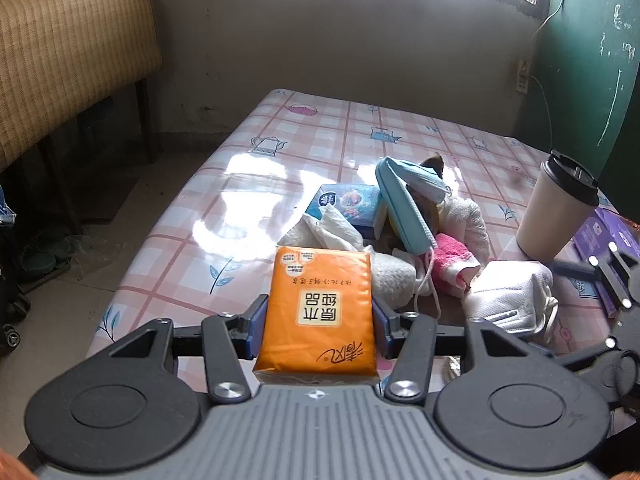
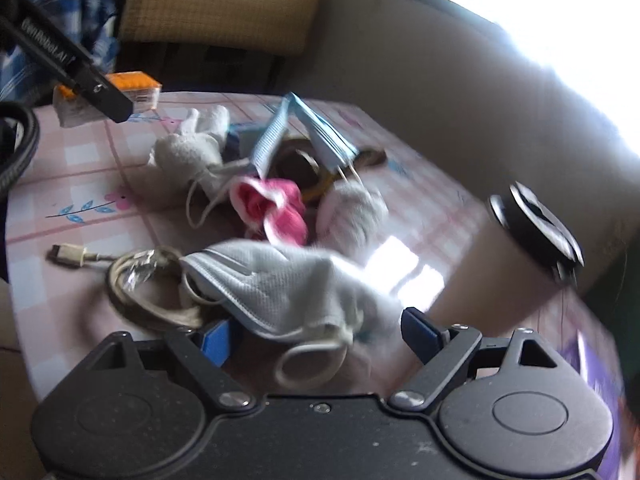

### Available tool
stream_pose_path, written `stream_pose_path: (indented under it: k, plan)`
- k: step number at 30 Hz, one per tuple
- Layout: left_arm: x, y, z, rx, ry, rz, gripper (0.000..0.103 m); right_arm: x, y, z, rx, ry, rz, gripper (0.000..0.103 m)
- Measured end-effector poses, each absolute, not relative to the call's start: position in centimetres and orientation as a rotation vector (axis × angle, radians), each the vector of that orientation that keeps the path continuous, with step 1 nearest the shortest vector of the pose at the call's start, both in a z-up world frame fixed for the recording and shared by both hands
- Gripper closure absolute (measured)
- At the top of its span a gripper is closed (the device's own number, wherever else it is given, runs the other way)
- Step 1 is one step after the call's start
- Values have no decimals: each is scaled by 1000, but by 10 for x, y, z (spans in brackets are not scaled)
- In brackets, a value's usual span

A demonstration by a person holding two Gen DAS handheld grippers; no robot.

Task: Organize soft objects
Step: 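Grasp the white face mask with the right tool while the left tool holds the tissue pack, then carry the tissue pack and face mask in both tools to the cardboard box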

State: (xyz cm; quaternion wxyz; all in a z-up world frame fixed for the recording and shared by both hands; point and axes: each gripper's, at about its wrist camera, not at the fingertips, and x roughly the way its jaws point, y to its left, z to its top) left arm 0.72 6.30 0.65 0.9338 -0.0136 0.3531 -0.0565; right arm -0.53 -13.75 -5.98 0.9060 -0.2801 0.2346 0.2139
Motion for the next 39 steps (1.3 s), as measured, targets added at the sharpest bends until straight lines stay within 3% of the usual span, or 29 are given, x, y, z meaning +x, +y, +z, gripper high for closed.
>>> stream_pose_path:
  k: [2,6,8,18,27,39]
  plan:
    - [8,64,6,-32,726,-111,50,1,-130,-59,-620,467,496,2]
    - [9,64,7,-34,725,-109,50,28,-139,-49,-414,579,518,44]
    - [8,63,9,-35,722,-109,50,30,-151,-41,-319,604,508,49]
    - [13,43,22,-59,718,-119,50,28,-203,6,237,693,453,50]
    - [30,21,49,-64,674,-102,51,26,-190,54,298,613,423,50]
    - [46,-3,74,2,663,-54,51,32,-193,78,283,591,355,50]
